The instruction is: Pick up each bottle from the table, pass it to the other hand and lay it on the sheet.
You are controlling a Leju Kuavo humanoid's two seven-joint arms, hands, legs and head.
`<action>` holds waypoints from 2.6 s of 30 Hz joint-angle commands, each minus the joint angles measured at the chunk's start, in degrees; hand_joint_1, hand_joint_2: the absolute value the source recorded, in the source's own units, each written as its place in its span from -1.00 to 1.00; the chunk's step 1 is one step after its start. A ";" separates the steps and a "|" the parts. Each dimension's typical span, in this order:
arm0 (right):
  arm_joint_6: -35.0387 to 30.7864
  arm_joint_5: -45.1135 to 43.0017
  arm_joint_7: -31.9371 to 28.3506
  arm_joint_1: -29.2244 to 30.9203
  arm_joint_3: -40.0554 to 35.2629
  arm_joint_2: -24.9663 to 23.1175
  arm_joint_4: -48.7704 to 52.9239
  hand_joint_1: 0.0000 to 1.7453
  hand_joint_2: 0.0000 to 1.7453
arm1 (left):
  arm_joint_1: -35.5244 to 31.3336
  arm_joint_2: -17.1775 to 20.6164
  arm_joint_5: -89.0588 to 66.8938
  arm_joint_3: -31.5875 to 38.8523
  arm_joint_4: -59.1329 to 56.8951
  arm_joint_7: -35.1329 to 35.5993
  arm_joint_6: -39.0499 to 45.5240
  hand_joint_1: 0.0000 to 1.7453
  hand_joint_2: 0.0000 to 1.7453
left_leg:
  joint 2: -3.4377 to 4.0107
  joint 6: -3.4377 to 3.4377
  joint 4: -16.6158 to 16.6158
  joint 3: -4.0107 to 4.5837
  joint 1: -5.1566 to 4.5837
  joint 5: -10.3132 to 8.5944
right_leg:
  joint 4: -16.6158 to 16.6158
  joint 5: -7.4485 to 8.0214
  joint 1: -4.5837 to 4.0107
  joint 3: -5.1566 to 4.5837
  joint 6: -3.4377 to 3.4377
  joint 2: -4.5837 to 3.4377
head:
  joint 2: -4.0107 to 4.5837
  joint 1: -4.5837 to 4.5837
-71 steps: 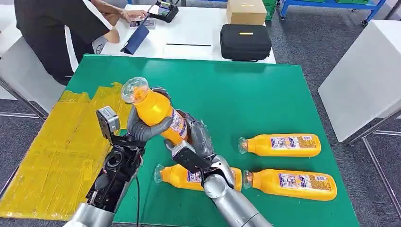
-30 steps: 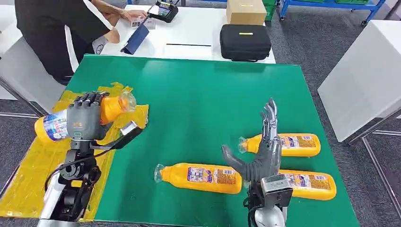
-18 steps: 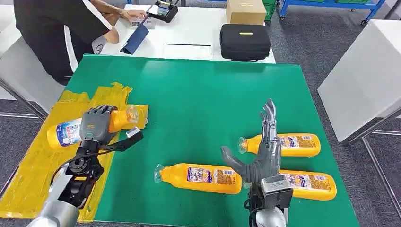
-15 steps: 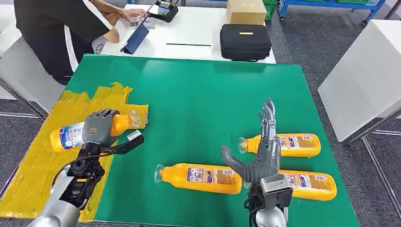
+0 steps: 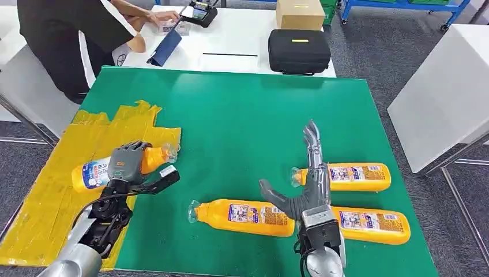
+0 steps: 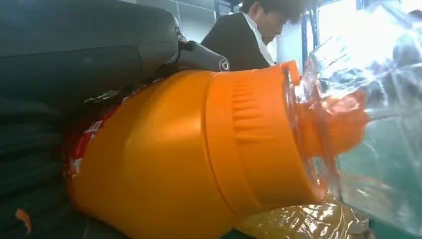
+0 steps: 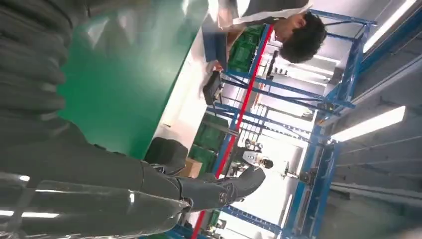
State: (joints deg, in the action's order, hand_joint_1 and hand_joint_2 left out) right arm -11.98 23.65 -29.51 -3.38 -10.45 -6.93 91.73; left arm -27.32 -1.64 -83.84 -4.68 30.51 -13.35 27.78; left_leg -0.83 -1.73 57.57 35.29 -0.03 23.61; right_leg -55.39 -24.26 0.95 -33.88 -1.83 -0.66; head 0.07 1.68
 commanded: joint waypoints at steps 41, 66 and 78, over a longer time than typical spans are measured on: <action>10.16 47.60 26.26 3.31 -8.25 15.24 -4.28 -1.00 1.00 | -1.25 -5.13 52.19 11.10 9.35 -18.82 -18.86 -1.00 1.00 | 0.01 0.08 0.00 -0.17 0.01 0.08 | 0.04 -0.06 -0.03 0.20 0.08 0.07 | 0.00 0.00; 11.24 46.89 24.38 9.55 -14.88 12.16 -28.37 -1.00 1.00 | 2.61 -7.08 62.68 8.85 19.56 -22.38 -28.24 -1.00 1.00 | 0.07 0.07 -0.04 -0.21 0.04 0.05 | 0.09 -0.01 -0.06 0.21 0.06 0.01 | 0.00 0.02; 12.34 45.97 24.99 8.96 -16.66 13.04 -29.86 -1.00 1.00 | 2.98 -6.71 64.03 7.76 20.22 -21.73 -28.12 -1.00 1.00 | 0.05 0.16 -0.09 -0.78 0.04 0.08 | 0.12 -0.06 -0.07 0.75 0.15 0.12 | 0.00 0.04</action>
State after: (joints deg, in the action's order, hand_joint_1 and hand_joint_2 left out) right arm -1.18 69.44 -5.16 6.41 -24.63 5.00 68.11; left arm -23.64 -9.05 -20.28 4.07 51.08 -35.56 -0.17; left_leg -0.77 -1.72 57.57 34.67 -0.03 23.66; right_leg -55.36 -24.26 0.95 -33.32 -1.83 -0.67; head 0.07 1.73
